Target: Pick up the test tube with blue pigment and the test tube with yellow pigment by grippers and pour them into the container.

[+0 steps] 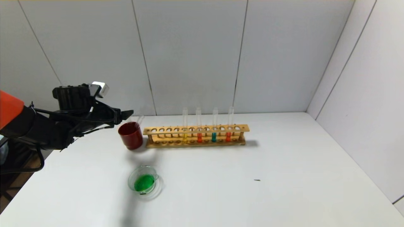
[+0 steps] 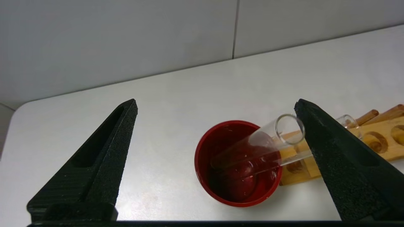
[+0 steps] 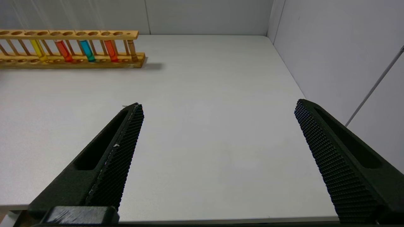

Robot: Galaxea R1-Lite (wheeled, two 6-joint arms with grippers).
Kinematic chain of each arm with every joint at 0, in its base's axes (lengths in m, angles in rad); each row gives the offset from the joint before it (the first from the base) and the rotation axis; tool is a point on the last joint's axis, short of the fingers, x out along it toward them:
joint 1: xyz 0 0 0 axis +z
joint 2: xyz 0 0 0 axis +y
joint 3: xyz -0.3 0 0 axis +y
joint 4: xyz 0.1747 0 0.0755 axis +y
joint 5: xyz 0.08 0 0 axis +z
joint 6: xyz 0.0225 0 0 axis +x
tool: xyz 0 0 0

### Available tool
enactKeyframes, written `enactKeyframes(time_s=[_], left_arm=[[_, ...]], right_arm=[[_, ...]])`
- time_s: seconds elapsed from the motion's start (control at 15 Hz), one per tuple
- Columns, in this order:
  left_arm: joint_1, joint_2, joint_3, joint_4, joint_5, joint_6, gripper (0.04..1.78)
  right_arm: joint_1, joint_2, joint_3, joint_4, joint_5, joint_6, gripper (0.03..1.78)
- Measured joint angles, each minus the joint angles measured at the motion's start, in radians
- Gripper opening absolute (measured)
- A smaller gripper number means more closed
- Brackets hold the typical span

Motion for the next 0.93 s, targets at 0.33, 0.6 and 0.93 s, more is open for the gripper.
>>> enactKeyframes(time_s=[0.33,0.6,0.93], left_arm=[[-0.001,-0.076,-0.101,0.111,0.000,-0.001,1.75],[-0.005,-0.197,-0.168,0.253,0.000,-0.001,1.75],[0.033,-0.471,-0.205,0.464,0.003,-0.002,1.75]], right_arm=[[0.000,0.000,0.000,0.000,0.000,0.000,1.75],[0.000,0.000,0.000,0.000,0.000,0.000,1.75],[0.000,0.000,0.000,0.000,0.000,0.000,1.75]])
